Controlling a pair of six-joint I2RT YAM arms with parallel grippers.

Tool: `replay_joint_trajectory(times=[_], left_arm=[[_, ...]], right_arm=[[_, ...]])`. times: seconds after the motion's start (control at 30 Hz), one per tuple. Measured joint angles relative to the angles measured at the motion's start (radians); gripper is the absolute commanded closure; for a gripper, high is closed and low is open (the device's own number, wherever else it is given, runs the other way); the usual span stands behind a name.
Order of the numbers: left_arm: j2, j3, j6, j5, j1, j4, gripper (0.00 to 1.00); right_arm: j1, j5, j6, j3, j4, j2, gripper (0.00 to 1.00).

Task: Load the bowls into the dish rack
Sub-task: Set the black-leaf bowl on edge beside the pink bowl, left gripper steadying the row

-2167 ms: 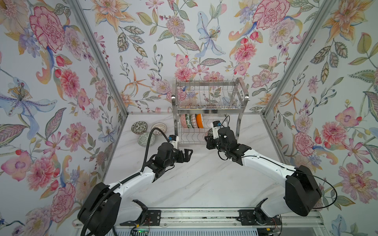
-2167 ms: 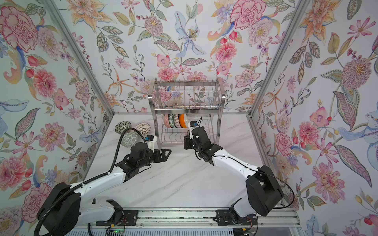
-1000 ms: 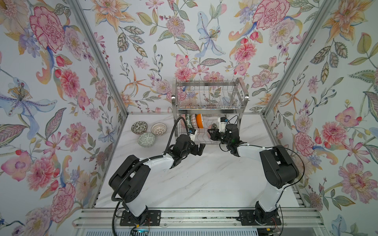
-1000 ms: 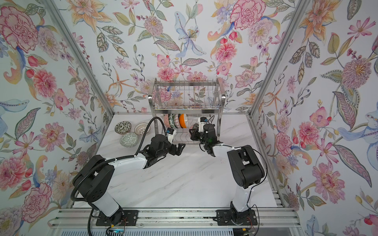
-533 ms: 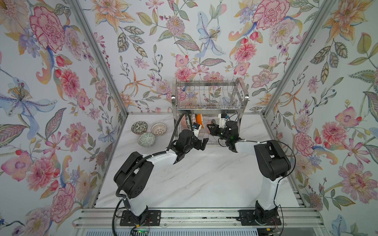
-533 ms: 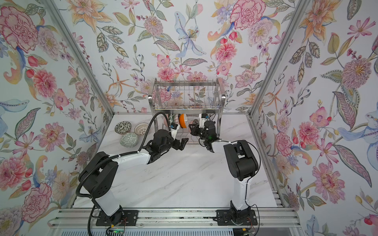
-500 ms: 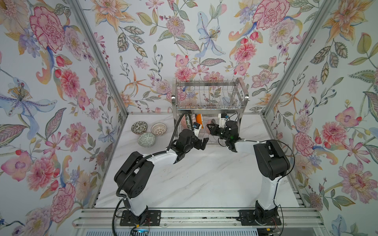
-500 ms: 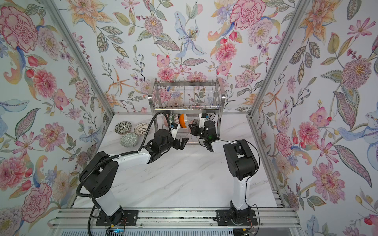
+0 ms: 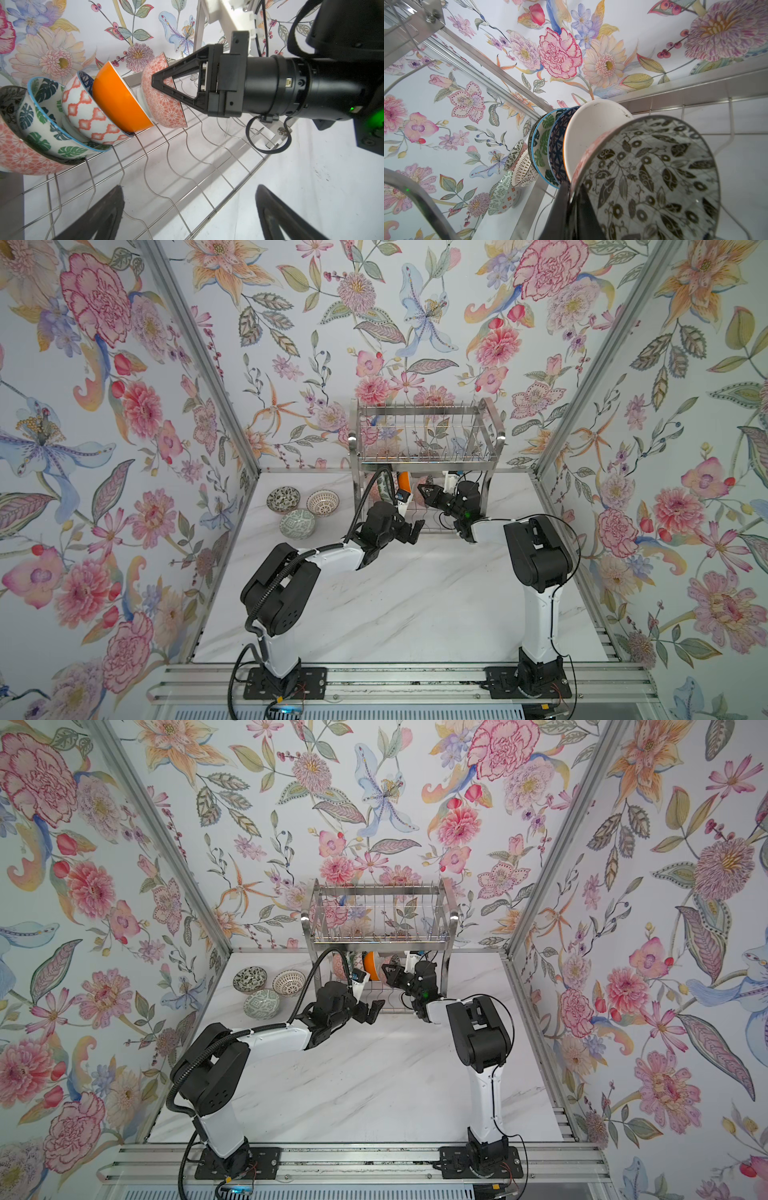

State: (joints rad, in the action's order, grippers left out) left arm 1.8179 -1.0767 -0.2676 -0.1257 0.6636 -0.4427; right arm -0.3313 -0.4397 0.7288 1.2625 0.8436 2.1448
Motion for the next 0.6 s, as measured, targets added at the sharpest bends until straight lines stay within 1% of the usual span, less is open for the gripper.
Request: replay_joint_trajectory(times=[0.6], left_arm=[[0.008,0.0,0.026,0.004,-0.039,-0.015,0.01]], right_arm=[[0.015,-0.059,0.053,0.111,0.06,0.101,0.9]])
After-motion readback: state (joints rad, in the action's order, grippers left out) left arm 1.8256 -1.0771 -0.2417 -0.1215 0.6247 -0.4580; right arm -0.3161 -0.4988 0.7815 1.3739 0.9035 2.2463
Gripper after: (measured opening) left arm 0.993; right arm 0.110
